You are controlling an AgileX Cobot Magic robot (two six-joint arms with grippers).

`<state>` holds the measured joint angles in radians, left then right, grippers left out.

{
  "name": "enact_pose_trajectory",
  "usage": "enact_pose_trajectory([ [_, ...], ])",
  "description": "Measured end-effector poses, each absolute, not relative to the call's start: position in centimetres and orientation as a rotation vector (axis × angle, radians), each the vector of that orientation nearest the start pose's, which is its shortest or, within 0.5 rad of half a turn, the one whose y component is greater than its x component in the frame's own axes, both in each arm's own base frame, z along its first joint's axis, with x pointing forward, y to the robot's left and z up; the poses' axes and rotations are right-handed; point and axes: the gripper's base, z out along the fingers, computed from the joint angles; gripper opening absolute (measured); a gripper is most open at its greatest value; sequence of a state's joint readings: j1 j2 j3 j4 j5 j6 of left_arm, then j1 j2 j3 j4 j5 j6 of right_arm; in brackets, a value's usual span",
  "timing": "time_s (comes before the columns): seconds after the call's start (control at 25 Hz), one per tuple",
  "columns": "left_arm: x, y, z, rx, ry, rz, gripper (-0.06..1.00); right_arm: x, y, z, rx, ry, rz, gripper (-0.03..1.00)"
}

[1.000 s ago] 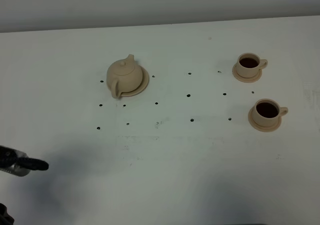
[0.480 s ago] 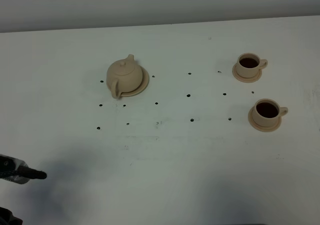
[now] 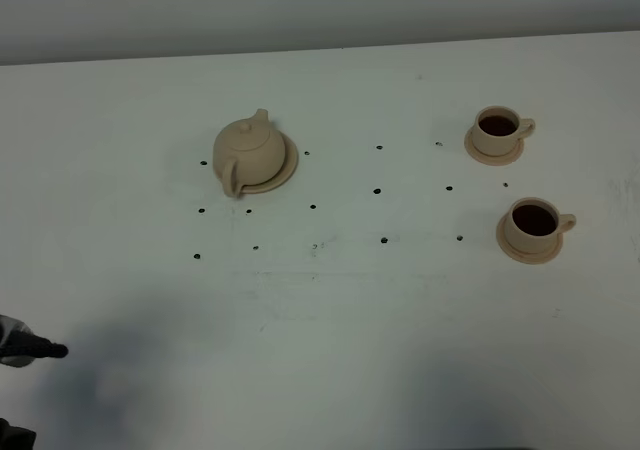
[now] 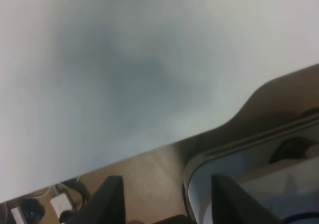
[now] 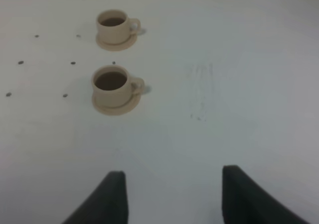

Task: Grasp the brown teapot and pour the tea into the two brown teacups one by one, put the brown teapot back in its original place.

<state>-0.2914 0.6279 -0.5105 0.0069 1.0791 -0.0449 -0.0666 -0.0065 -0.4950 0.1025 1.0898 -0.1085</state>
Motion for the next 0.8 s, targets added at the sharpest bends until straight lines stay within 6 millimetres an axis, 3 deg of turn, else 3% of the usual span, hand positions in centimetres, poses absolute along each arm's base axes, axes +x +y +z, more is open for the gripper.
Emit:
enact_pose_trajectory([
  [0.4, 6.4, -1.0, 26.4, 0.137, 2.526, -0.082, 0.43, -0.6, 0.9, 27.4, -0.050, 2.067, 0.016, 0.42],
  [0.8, 3.1, -0.2, 27.4, -0.014, 2.304, -0.032, 0.43, -0.6, 0.9, 27.4, -0.050, 2.067, 0.016, 0.42],
])
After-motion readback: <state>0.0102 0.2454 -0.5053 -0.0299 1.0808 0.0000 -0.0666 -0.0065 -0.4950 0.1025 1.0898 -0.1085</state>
